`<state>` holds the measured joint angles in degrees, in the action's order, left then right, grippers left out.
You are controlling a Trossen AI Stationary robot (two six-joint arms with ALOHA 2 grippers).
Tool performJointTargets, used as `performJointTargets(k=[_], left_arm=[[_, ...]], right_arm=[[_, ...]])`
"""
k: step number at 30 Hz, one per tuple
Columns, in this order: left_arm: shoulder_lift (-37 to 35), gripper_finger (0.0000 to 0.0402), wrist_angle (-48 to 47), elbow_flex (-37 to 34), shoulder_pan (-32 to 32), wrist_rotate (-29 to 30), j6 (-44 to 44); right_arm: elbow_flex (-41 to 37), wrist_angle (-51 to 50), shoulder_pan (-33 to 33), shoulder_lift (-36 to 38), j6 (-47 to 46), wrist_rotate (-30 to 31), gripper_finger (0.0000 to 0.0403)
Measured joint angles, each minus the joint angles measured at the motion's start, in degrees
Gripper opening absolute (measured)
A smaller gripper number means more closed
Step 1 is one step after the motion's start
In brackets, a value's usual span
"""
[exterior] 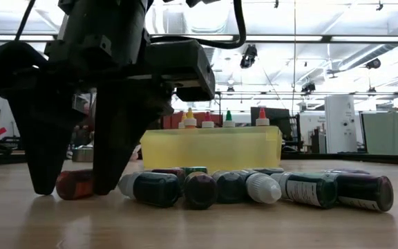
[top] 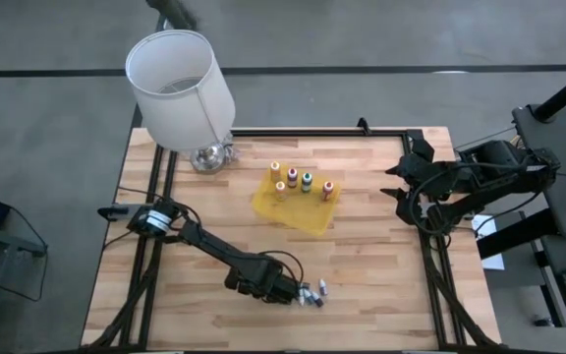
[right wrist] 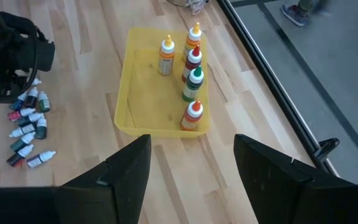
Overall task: Pick & Place food coloring
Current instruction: Put the small orange food coloring bottle into the yellow bin
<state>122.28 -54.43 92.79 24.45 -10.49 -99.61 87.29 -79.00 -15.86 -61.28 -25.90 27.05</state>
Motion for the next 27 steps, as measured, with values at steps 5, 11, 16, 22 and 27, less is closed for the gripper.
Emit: performJointTargets(k=[5,11,16,22,27], left_arm=[[0.00,0.0210,0.02,-0.11,0.00,-0.40,0.03],[0.00,0.0177,0.32,-0.15,-0.02,-0.96,0.74],[-0.02,0.0138,0.91,0.07,-0.04,-1.26,1.70],[-0.04,0.0101,1.05,0.09,-0.20,-1.26,2.33],[-0.07,0.0077,0.96,0.09,-0.48,-1.26,3.61]], right_arm=[[0.00,0.00,0.00,0.00,0.27,0.02,0.0224],[0.00,0.02,0.00,0.00,0.41,0.06,0.0224],[0.00,0.02,0.00,0.00,0.43,0.06,0.0224],[0.00,0.02,0.00,0.00,0.44,0.06,0.0224],[0.00,0.02,0.00,0.00,0.45,0.04,0.0224]])
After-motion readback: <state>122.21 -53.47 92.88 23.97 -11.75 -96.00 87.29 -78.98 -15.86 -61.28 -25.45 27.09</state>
